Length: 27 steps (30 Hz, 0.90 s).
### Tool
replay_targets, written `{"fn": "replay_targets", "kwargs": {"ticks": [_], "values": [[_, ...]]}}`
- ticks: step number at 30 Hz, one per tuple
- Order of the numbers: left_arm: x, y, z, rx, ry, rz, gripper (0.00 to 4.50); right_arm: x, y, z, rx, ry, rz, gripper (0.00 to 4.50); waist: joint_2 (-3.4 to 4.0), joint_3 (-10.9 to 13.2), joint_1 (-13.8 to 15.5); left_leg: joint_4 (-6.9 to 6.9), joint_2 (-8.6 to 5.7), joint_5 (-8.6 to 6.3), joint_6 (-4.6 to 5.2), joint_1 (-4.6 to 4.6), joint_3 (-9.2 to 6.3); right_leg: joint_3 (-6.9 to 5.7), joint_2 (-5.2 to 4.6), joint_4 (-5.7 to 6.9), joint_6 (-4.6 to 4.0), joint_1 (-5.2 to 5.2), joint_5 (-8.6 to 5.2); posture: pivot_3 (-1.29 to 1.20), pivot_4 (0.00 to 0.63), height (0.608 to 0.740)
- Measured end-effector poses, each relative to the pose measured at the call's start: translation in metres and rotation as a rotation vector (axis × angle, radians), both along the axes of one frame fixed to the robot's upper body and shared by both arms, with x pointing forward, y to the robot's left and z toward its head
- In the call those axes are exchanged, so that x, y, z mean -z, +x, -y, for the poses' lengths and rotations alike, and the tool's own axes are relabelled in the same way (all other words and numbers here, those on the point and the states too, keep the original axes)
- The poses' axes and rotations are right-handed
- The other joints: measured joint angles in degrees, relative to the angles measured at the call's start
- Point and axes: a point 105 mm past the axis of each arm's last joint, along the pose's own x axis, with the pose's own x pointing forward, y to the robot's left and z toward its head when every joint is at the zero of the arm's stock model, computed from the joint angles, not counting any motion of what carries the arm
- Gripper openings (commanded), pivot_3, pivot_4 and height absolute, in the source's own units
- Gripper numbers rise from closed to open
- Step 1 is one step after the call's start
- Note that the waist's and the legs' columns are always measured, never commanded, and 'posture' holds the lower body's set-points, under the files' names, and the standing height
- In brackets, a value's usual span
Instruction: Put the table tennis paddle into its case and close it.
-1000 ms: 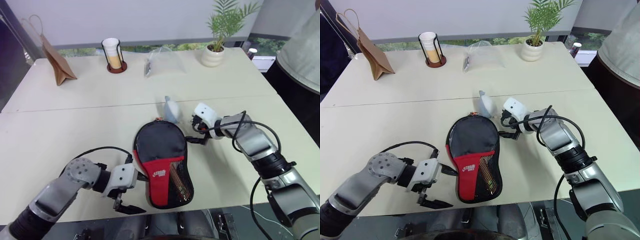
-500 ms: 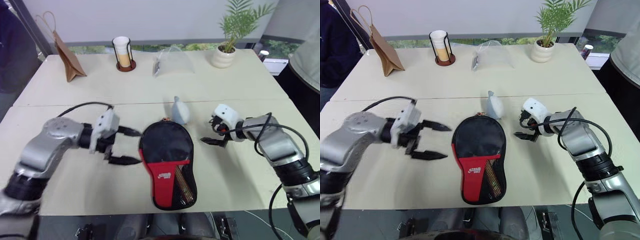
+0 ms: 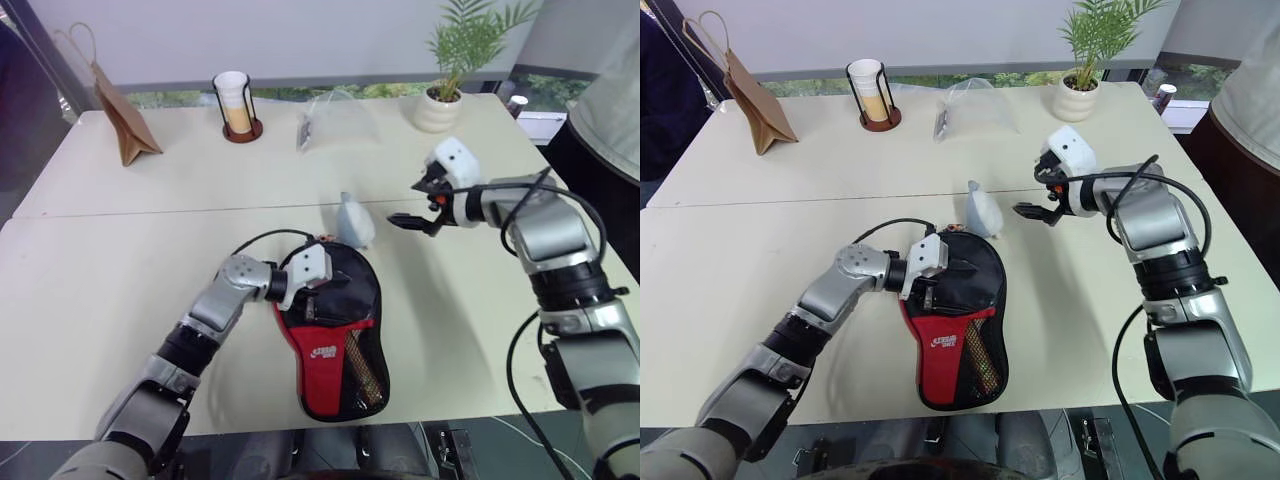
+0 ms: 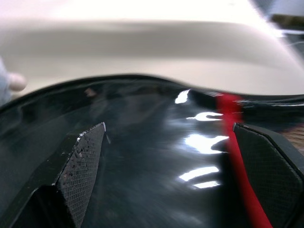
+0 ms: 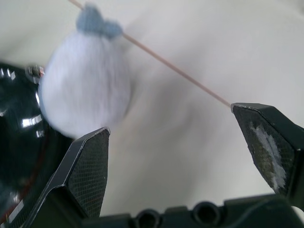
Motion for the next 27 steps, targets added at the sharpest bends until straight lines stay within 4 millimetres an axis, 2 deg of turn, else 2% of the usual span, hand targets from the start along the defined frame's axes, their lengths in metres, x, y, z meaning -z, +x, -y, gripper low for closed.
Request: {"fn": "replay_targets", "kwargs": {"ticks": [5, 10, 13, 15, 18, 21, 27], "values": [[0.004, -0.002, 0.002, -0.028, -0.028, 0.007, 4.45, 0.003, 0.0, -0.038, -0.072, 0.148, -0.127, 4.5, 0.01, 0.0, -0.1, 0.01, 0.0, 0.0, 0.0, 0.01, -0.02, 0.0, 0.0, 0.05, -0.01, 0.0, 0.01, 0.0, 0.15, 0.74], [0.006, -0.003, 0.003, -0.047, -0.043, 0.001, 4.45, 0.002, 0.002, -0.069, -0.119, 0.214, -0.199, 4.5, 0.03, 0.0, 0.1, 0.03, -0.04, 0.0, -0.01, 0.02, -0.05, 0.0, 0.0, 0.08, -0.03, -0.02, 0.02, 0.0, 0.15, 0.74], [0.006, -0.003, 0.003, -0.057, -0.046, 0.004, 4.45, 0.015, 0.006, -0.073, -0.097, 0.193, -0.237, 4.5, 0.03, 0.0, 0.1, 0.04, -0.08, -0.01, -0.01, 0.04, -0.06, 0.0, -0.01, 0.09, -0.04, -0.05, 0.03, 0.0, 0.15, 0.74], [0.006, -0.003, 0.003, -0.064, -0.047, 0.003, 4.45, 0.028, 0.01, -0.071, -0.066, 0.174, -0.266, 4.5, 0.03, 0.0, 0.0, 0.04, -0.11, 0.0, -0.01, 0.04, -0.06, 0.0, -0.01, 0.12, -0.04, -0.05, 0.04, 0.0, 0.15, 0.74], [0.006, -0.004, 0.003, -0.07, -0.047, 0.003, 4.45, 0.036, 0.014, -0.066, -0.036, 0.159, -0.282, 4.5, 0.04, 0.0, 0.0, 0.04, -0.12, 0.0, -0.01, 0.04, -0.06, 0.0, -0.01, 0.21, -0.04, -0.05, 0.04, 0.0, 0.15, 0.74], [0.007, -0.003, 0.004, -0.082, -0.051, 0.006, 4.5, 0.041, 0.015, -0.063, -0.027, 0.145, -0.289, 3.62, 0.04, 0.0, -0.1, 0.05, -0.14, 0.01, -0.02, 0.05, -0.06, 0.02, -0.01, 0.37, -0.04, -0.07, 0.03, 0.0, 0.15, 0.74], [0.008, -0.004, 0.006, -0.098, -0.06, 0.005, 4.5, 0.043, 0.017, -0.062, -0.018, 0.133, -0.286, 0.62, 0.04, 0.0, -0.1, 0.07, -0.14, 0.02, -0.05, 0.09, -0.06, 0.03, -0.01, 0.5, -0.05, -0.09, 0.03, 0.0, 0.15, 0.74]]}}
